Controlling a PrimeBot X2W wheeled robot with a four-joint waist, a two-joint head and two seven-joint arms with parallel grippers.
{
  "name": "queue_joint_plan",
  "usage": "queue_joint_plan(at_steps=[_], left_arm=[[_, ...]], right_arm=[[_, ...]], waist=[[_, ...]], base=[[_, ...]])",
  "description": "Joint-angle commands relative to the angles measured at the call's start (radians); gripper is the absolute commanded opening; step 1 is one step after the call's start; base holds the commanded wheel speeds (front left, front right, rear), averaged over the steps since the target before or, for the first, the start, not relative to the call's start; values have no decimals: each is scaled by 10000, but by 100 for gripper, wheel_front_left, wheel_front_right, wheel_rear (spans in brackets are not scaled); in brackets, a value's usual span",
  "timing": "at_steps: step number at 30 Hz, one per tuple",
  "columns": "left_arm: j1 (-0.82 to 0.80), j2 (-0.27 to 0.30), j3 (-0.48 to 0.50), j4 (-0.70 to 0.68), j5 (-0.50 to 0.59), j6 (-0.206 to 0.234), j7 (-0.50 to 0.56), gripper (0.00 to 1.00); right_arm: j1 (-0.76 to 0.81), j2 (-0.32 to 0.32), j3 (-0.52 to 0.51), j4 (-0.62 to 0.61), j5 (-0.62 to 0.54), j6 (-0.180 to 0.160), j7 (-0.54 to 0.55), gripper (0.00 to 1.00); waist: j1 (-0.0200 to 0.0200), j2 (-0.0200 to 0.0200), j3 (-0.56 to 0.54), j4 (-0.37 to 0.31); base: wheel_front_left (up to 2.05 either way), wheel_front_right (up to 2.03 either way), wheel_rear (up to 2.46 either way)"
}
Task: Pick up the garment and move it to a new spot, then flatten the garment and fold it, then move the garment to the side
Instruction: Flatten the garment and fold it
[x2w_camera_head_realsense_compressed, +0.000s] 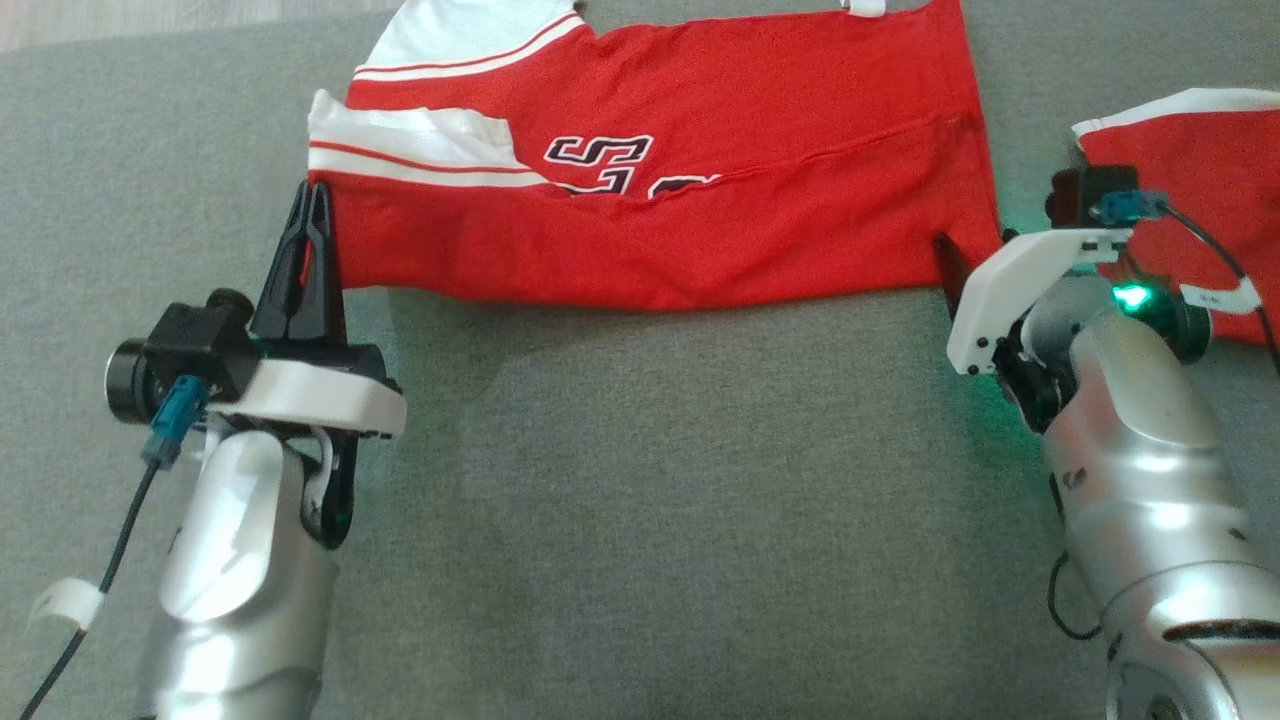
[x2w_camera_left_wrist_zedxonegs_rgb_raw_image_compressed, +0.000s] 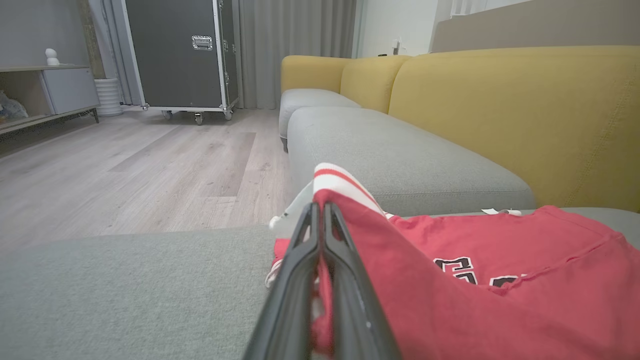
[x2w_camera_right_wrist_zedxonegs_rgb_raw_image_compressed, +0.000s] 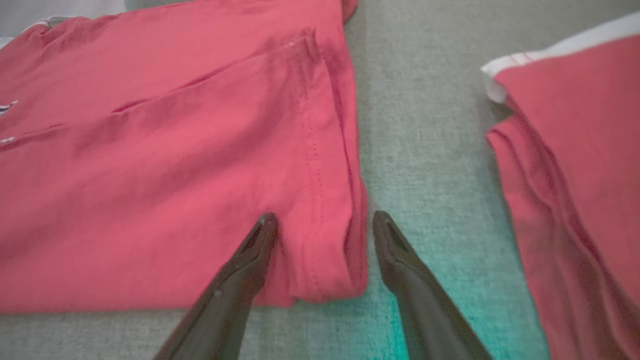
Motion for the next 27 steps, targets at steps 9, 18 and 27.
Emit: queue_joint_plan(at_steps=[9,18,27], left_arm=[[225,630,422,610,113,210,-69,0],[1243,1114,445,1537,-118,103,469,0],[2545,1393,299,1029,-452,-30,1504,0]], right_arm=[[-333,129,217,428,-583,-9,-730,0],[235,16,930,653,325,-9,-892,0],[1447,-360,1608,-120,1480,-9,-293,0]], waist=[[-1,0,-535,-177],[-1,0,-1891,-646],[-1,0,-2748,-931]], base=[[0,0,0],[0,0,0],[0,0,0]])
